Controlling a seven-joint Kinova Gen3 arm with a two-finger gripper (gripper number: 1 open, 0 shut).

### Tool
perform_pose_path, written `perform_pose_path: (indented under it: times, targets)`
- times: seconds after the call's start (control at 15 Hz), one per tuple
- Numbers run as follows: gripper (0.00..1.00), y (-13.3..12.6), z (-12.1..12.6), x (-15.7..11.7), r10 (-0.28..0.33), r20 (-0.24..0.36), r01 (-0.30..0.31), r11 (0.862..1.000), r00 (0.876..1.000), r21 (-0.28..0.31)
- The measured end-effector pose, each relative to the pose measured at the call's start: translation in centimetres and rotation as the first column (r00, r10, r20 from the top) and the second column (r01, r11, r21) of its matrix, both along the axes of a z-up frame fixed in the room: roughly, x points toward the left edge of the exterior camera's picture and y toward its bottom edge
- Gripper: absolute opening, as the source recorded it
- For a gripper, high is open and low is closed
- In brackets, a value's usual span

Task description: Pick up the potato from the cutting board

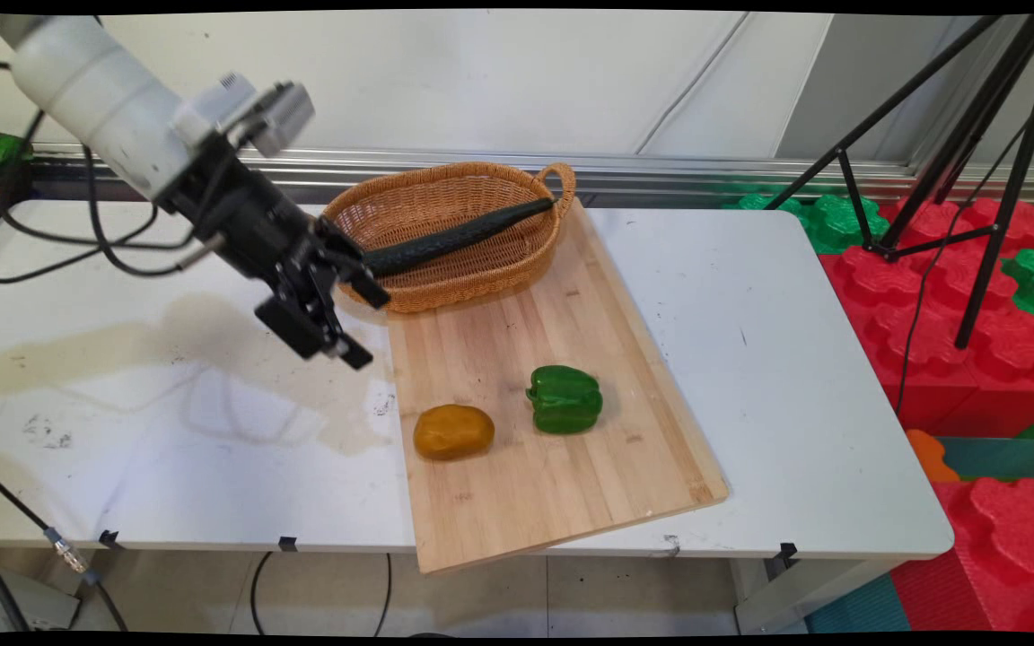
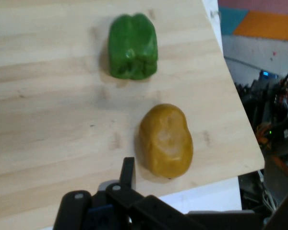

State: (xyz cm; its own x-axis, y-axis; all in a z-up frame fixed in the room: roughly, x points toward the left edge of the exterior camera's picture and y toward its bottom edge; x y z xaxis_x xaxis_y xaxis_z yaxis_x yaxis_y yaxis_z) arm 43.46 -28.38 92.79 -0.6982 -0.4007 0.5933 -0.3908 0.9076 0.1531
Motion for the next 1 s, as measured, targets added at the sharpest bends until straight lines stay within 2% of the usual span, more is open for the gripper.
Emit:
perform_pose_path:
  times: [0.6, 1.0]
  targets:
    - [1.0, 0.0, -5.5, -5.0, -0.074, 0.094, 0.074, 0.997, 0.993, 0.002]
    - [1.0, -1.0, -9.4, -8.3, -0.085, 0.147, 0.086, 0.996, 0.985, 0.001]
